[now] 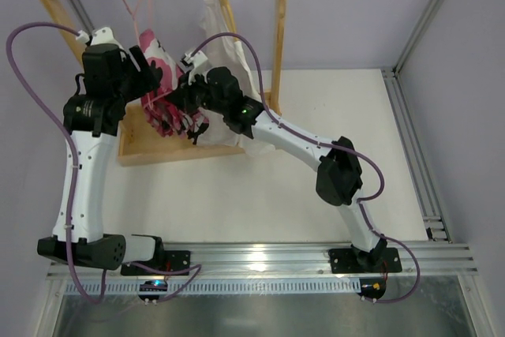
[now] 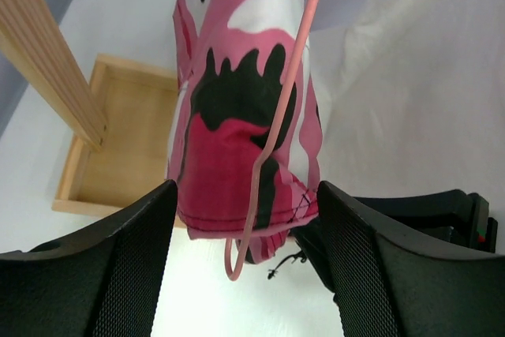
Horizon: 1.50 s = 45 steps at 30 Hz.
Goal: Place the trousers on the hanger
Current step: Hang the hanger with trousers onto the clothesline
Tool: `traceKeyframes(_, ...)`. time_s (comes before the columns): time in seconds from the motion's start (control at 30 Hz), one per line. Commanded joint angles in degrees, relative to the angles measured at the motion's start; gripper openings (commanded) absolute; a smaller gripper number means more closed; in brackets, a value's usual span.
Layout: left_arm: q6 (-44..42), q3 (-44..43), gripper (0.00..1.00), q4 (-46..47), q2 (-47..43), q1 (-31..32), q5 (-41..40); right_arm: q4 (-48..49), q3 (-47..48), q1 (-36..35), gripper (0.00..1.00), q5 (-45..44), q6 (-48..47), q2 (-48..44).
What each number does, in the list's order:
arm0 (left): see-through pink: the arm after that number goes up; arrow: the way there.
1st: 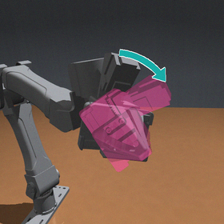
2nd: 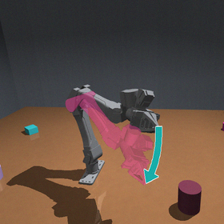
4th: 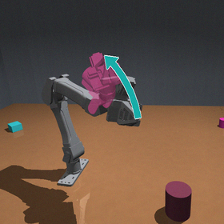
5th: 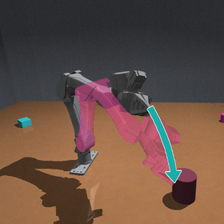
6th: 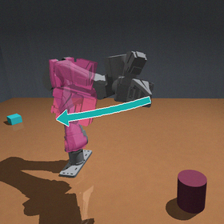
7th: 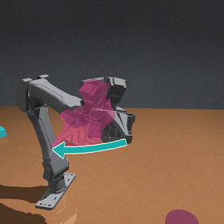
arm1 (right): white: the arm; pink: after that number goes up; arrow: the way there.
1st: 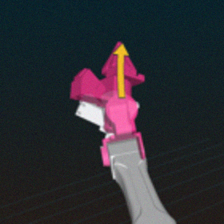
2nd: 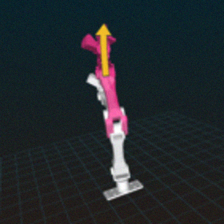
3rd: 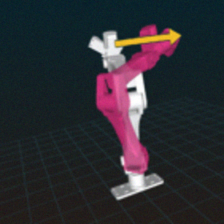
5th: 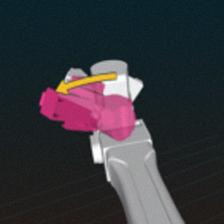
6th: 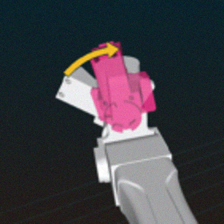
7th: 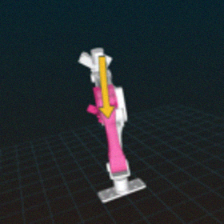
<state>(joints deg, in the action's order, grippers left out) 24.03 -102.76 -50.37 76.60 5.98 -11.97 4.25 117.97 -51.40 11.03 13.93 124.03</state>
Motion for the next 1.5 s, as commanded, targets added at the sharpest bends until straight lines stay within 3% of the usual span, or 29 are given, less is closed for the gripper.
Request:
traceKeyframes(0.0,3.82,3.7,0.71,1.5,-1.97,-0.18,3.61,0.41,1.21,-0.37,0.04,-1.01,0.92,-3.44)
traceKeyframes(0.2,5.85,5.99,0.66,0.98,-0.75,-0.18,3.8,0.5,0.24,-1.34,0.04,-1.8,1.01,-4.32)
traceKeyframes(0.3,5.85,5.64,0.57,0.71,0.04,-0.09,3.53,0.15,-0.02,-1.77,0.04,-2.41,0.57,-4.67)
traceKeyframes(0.43,6.73,5.2,0.33,0.36,0.22,-0.09,4.84,0.58,-1.16,-2.04,0.04,-3.11,0.39,-5.55)
traceKeyframes(0.5,7.34,4.41,0.29,-0.86,0.22,-0.18,5.11,0.67,-1.43,-2.04,0.04,-3.47,0.04,-5.72)
traceKeyframes(0.73,7.78,-3.14,0.0,-10.0,1.45,-0.09,5.82,-1.16,3.92,-1.95,0.04,-6.28,-3.21,-3.71)
traceKeyframes(1.0,6.73,-10.97,0.0,-20.64,4.61,-0.18,6.87,-1.96,10.85,-1.6,0.04,-10.06,-4.62,-0.9)
traceKeyframes(1.3,3.13,-7.72,0.01,-16.78,2.77,-0.09,17.49,-3.55,12.98,-0.03,0.04,-12.52,-3.3,2.45)
traceKeyframes(1.47,3.57,-6.93,0.11,-16.08,3.38,-0.18,20.75,-3.37,12.98,0.77,0.04,-11.91,-3.12,2.62)
